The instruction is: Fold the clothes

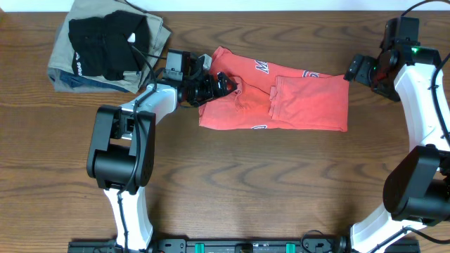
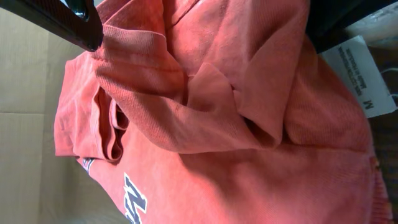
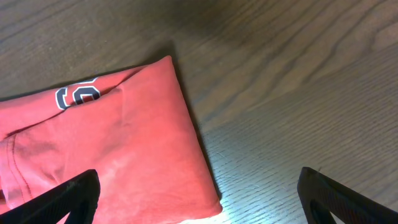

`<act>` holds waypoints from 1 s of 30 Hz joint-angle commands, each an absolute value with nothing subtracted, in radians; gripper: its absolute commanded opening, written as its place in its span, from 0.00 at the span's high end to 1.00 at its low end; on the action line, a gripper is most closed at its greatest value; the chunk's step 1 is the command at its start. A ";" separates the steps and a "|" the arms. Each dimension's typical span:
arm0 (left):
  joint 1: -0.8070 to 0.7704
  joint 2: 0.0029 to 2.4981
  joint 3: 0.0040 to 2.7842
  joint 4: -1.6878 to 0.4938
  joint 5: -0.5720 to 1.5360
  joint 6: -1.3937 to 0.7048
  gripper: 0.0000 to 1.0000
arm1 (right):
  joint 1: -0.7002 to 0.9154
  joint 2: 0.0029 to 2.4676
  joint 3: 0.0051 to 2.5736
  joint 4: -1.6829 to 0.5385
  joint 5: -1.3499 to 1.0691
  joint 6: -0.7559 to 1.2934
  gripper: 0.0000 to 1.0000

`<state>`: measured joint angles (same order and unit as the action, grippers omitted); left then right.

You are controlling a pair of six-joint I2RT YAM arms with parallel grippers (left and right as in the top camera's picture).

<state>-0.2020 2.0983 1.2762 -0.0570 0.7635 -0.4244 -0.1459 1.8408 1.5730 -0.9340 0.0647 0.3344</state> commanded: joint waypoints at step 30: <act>-0.278 2.137 1.250 -0.131 0.369 -0.469 0.05 | -0.150 1.842 1.570 -0.936 0.075 0.351 0.01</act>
